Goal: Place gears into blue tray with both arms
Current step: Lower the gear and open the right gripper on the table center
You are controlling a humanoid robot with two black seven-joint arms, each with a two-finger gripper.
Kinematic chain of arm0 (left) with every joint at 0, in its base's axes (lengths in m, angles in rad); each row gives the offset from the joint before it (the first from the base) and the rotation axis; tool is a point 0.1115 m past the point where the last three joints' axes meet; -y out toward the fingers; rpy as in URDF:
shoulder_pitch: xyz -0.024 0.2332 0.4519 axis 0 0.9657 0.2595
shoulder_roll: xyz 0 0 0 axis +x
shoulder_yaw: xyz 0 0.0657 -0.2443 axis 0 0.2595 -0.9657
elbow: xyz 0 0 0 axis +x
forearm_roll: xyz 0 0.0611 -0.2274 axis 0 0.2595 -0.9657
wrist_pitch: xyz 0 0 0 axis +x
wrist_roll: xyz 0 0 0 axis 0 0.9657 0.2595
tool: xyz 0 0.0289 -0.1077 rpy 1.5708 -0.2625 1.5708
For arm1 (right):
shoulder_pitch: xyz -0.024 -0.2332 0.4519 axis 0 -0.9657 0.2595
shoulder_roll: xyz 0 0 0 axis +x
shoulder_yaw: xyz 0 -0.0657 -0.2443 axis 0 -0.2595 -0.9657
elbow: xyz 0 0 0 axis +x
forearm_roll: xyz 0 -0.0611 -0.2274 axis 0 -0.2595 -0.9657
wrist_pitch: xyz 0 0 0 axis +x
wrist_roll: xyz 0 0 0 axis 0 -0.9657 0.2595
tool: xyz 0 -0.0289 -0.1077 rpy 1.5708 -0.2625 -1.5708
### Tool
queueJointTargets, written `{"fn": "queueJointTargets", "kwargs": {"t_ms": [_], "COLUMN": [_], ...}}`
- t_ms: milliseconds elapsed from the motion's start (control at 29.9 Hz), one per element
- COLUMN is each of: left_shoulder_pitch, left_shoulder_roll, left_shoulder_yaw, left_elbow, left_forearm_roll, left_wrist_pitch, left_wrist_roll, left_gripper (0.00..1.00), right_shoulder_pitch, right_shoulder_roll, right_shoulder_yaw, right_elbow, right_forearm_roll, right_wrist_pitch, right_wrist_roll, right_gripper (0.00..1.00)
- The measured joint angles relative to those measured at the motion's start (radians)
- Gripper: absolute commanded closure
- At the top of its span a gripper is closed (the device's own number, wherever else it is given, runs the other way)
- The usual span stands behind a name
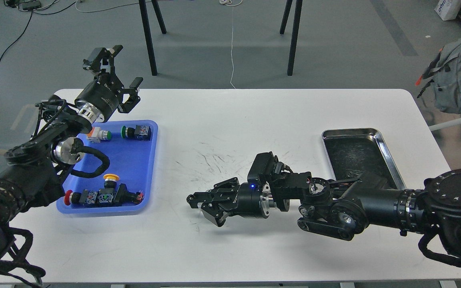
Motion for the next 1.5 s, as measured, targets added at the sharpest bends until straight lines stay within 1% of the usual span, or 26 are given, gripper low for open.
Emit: {"fn": "queueJointTargets", "kwargs": {"t_ms": [334,468,501,535,568,602,669,736,769,1003,1103,1304,1438,1504], "left_shoulder_pitch": [0.007,0.008,0.008,0.009,0.011,0.013,0.016,0.018,0.018,0.024,0.027,0.039,0.041,0.041], "left_shoulder_roll": [-0.002,-0.002,-0.002,-0.002,-0.002,-0.002,-0.002,-0.002,-0.002,0.004,0.007,0.017,0.029,0.028], "left_shoulder_yaw": [0.0,0.0,0.0,0.0,0.0,-0.001,-0.001,-0.002,-0.002,-0.003,-0.003,-0.009,-0.028,-0.036], "left_elbow": [0.0,-0.001,-0.001,-0.001,-0.001,-0.001,-0.002,-0.002,-0.002,-0.003,-0.006,-0.012,-0.023,-0.026], "left_forearm_roll": [0.0,0.0,0.0,0.0,0.0,0.0,0.0,0.0,0.0,-0.003,-0.005,-0.012,-0.023,-0.028], "left_wrist_pitch": [0.0,0.0,0.0,0.0,0.0,0.0,0.0,0.0,0.0,0.0,0.0,0.0,0.0,0.0], "left_wrist_roll": [-0.001,-0.001,-0.001,-0.001,-0.001,-0.001,-0.001,-0.002,-0.003,-0.005,-0.005,-0.005,-0.005,-0.005], "left_gripper": [0.0,0.0,0.0,0.0,0.0,0.0,0.0,0.0,0.0,0.0,0.0,0.0,0.0,0.0], "right_shoulder_pitch": [-0.026,-0.031,-0.031,-0.031,-0.031,-0.031,-0.031,-0.031,-0.03,-0.029,-0.024,0.011,0.034,0.038], "right_shoulder_roll": [-0.002,-0.003,-0.003,-0.003,-0.003,-0.003,-0.003,-0.003,-0.004,-0.009,-0.025,-0.092,-0.157,-0.185], "right_shoulder_yaw": [-0.011,-0.012,-0.013,-0.013,-0.013,-0.013,-0.013,-0.009,-0.003,0.012,0.061,0.215,0.305,0.343], "right_elbow": [-0.054,-0.059,-0.059,-0.06,-0.06,-0.06,-0.058,-0.054,-0.052,-0.046,-0.047,-0.049,-0.051,-0.056], "right_forearm_roll": [-0.006,-0.006,-0.006,-0.006,-0.006,-0.006,-0.005,0.002,0.006,0.016,0.044,0.21,0.344,0.398], "right_wrist_pitch": [0.002,0.002,0.002,0.002,0.002,0.003,0.005,0.006,0.006,0.005,0.004,0.013,0.015,0.016], "right_wrist_roll": [0.0,0.0,0.0,0.0,0.0,0.0,0.0,0.0,0.0,0.0,0.0,0.0,0.0,0.0], "right_gripper": [0.98,0.92,0.86,0.77,0.63,0.52,0.43,0.3,0.27,0.26,0.19,0.18,0.18,0.17]}}
